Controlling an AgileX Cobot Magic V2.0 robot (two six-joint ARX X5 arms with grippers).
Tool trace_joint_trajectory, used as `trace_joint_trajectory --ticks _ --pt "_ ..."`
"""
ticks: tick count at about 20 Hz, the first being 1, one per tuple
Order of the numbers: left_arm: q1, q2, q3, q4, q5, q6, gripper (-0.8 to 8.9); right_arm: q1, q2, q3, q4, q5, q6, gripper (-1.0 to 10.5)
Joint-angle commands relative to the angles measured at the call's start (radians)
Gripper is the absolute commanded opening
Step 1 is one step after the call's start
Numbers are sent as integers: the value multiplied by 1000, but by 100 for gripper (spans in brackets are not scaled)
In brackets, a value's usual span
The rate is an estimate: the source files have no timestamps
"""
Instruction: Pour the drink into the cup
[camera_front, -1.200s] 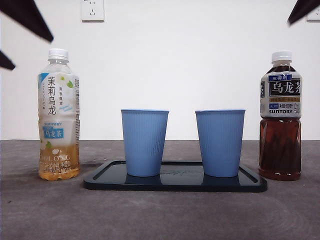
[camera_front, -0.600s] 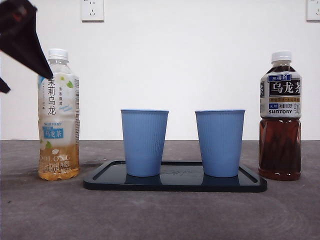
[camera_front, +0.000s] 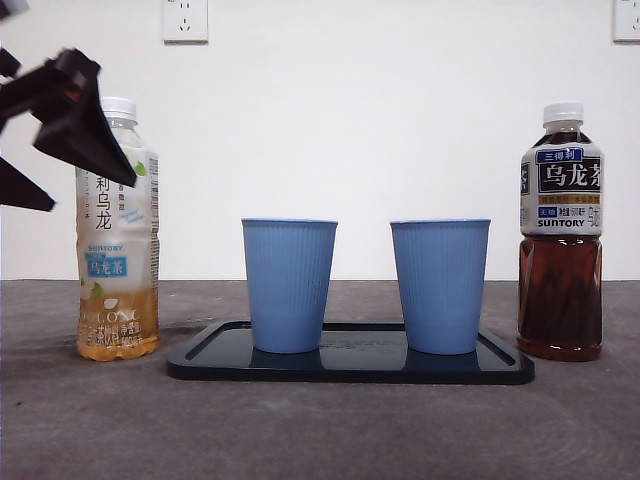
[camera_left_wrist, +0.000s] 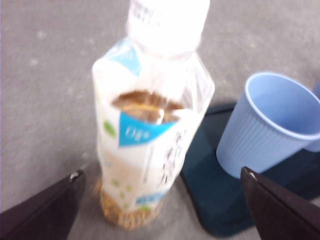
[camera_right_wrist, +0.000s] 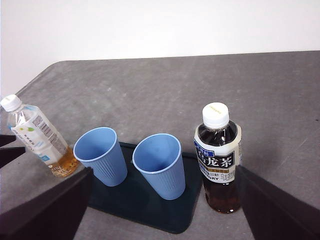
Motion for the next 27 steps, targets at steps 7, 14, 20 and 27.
trace_joint_trajectory --ticks 7,14,20,27 --pt "-5 161 -2 207 -8 -8 496 4 5 10 5 6 -38 452" --pt "-5 277 -2 346 -21 -8 473 4 5 10 7 6 -41 452" --pt "-5 301 -2 376 -23 -3 307 4 5 10 6 14 -41 452" --pt "-5 300 -1 425 -24 14 208 4 5 10 6 13 -41 452"
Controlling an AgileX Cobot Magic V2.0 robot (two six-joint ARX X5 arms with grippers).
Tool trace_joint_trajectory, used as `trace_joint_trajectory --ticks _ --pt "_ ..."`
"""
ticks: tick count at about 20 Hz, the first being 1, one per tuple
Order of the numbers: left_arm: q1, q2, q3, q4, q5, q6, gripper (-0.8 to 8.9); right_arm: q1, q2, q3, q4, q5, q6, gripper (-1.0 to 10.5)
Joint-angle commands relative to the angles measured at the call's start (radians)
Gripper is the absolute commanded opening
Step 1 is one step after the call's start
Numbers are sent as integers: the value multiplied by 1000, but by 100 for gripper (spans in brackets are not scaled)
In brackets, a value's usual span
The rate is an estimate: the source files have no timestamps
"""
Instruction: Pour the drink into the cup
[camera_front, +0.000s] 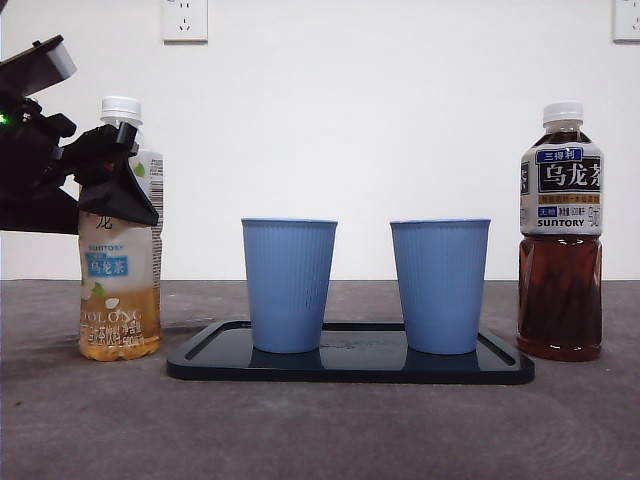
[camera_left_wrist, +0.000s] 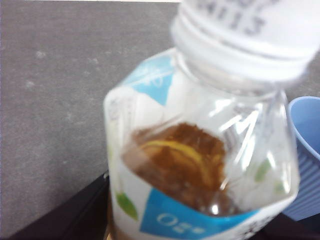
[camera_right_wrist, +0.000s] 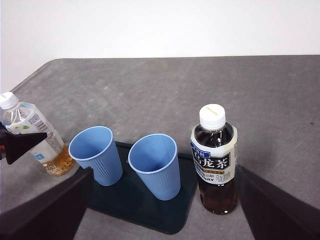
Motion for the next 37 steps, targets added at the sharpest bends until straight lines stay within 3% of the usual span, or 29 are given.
trace_joint_trajectory --ticks 1,8,13,17,26,37 --pt "-5 9 9 46 5 15 208 4 5 10 6 4 -15 452" --pt "-16 -74 32 3 5 16 207 4 5 10 3 4 -14 452" --pt "-39 -150 114 -211 -27 50 208 4 5 10 3 3 -10 452" --pt "-78 -162 223 -456 -111 150 208 4 5 10 3 3 -7 452" --pt "-215 -138 404 -751 -389 294 207 4 5 10 3 -3 -7 452" --pt "-338 111 705 -1108 -704 317 207 4 5 8 3 -3 -7 452"
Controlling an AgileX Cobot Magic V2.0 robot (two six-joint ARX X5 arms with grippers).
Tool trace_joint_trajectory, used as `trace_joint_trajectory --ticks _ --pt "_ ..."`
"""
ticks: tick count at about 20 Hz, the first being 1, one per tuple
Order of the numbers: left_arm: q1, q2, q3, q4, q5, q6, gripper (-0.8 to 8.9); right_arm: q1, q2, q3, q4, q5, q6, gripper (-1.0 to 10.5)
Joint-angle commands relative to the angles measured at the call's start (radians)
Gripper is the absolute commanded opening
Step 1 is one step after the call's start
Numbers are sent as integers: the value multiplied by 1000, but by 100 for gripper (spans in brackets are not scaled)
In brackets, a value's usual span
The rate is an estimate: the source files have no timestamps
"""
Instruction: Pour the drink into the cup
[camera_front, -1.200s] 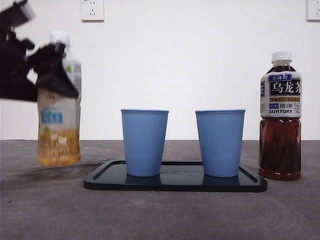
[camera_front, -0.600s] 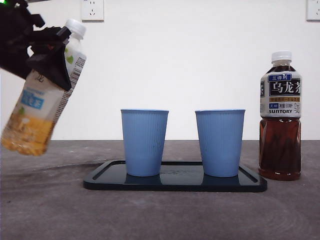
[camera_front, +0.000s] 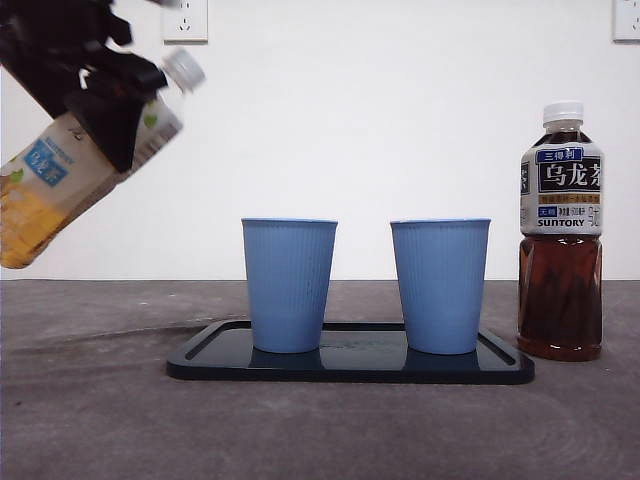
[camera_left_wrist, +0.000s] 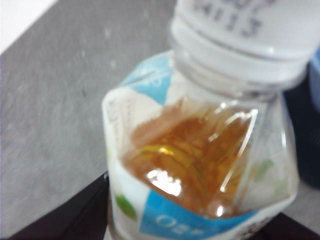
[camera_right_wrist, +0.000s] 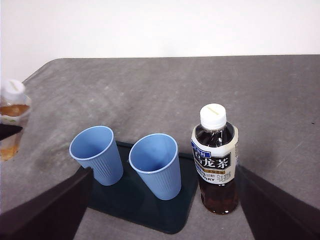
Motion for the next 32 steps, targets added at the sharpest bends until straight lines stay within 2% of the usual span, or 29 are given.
trace_joint_trajectory --ticks 1,6,11,18,24,32 --pt "-39 87 121 -67 -92 22 207 4 5 8 4 0 -7 452" --pt "-90 212 247 -212 -187 17 207 4 5 8 4 -1 -7 452" --pt "-137 288 312 -292 -204 11 208 4 5 8 3 -1 -7 452" --pt "-188 367 321 -360 -284 -6 207 4 5 8 2 -2 -7 452" --pt "-194 422 321 -441 -326 -69 203 5 5 8 -6 -9 -3 452" --pt "-199 432 321 -454 -362 -69 183 4 5 8 -11 -29 -3 452"
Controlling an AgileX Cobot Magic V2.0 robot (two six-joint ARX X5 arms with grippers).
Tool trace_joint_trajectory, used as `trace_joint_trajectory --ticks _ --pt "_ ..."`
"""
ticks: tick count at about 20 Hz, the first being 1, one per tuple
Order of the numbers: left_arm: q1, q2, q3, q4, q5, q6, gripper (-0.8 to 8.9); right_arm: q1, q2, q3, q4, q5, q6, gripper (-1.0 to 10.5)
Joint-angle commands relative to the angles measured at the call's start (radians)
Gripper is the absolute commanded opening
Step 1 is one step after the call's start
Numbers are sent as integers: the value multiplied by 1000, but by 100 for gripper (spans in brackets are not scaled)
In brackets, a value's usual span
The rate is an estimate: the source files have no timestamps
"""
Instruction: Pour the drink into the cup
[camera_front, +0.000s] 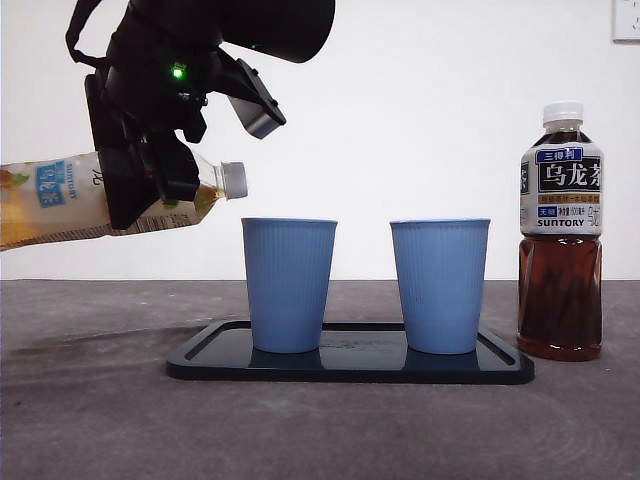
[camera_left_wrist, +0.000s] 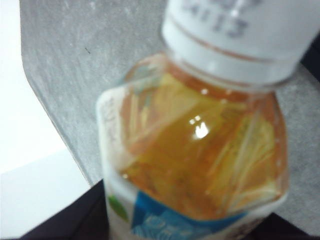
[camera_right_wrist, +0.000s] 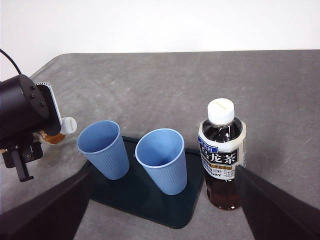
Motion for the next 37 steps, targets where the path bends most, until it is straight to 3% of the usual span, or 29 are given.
trace_joint_trajectory --ticks 1,16,37 --pt "-17 13 35 -4 -43 -4 182 4 5 8 1 -2 -4 452" --pt "-37 17 41 -57 -167 30 182 5 5 8 -10 -2 -4 452" --pt "-65 40 45 -19 -249 114 182 5 5 8 -19 -4 -4 452"
